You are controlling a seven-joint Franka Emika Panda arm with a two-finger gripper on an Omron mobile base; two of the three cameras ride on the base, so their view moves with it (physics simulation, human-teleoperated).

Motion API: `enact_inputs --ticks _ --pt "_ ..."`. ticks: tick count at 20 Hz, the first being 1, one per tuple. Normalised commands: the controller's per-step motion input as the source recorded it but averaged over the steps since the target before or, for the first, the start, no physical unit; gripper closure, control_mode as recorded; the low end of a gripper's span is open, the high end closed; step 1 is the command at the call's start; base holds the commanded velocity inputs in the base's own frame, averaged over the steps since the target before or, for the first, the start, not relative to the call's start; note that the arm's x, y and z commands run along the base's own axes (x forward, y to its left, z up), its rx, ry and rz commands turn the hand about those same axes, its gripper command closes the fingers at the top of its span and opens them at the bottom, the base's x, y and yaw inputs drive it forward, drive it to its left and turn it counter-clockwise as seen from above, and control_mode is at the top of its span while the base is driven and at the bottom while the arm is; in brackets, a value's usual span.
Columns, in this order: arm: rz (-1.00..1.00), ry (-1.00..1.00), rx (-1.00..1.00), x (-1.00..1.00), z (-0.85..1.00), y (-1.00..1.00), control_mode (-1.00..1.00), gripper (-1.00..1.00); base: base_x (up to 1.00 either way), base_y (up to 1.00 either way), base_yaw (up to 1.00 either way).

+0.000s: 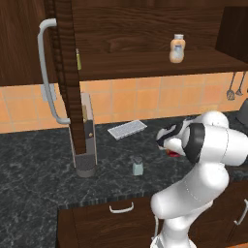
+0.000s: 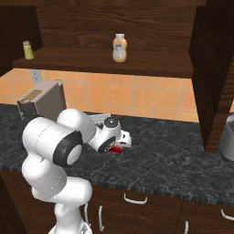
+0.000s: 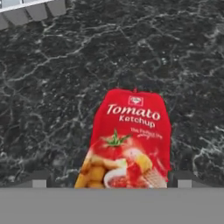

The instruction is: Put the shaker and condiment bottle from the counter next to their counterparts in the cabinet.

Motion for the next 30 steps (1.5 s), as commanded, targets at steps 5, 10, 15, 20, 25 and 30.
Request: enact_inputs --ticks 5,10,15,20,25,30 --pt "0.00 0.00 0.00 0.32 -0.45 -0.05 -1.00 -1.00 0.00 0.00 0.00" --pt "0.00 0.02 -0.02 0.19 -0.36 -0.06 -1.00 1.00 0.00 0.00 0.00" --pt "0.00 0.10 0.00 0.02 -0.04 -0.20 -1.00 1.00 0.00 0.00 0.00" --pt "0.00 0.08 0.01 0.00 0.27 -0.15 -1.00 1.00 0.00 0.00 0.00" --pt "0.00 0.15 0.00 -0.06 0.56 -0.23 -1.00 1.00 0.00 0.00 0.00" --pt "-0.02 0.16 0.00 -0.10 0.76 -0.23 -1.00 1.00 0.00 0.00 0.00"
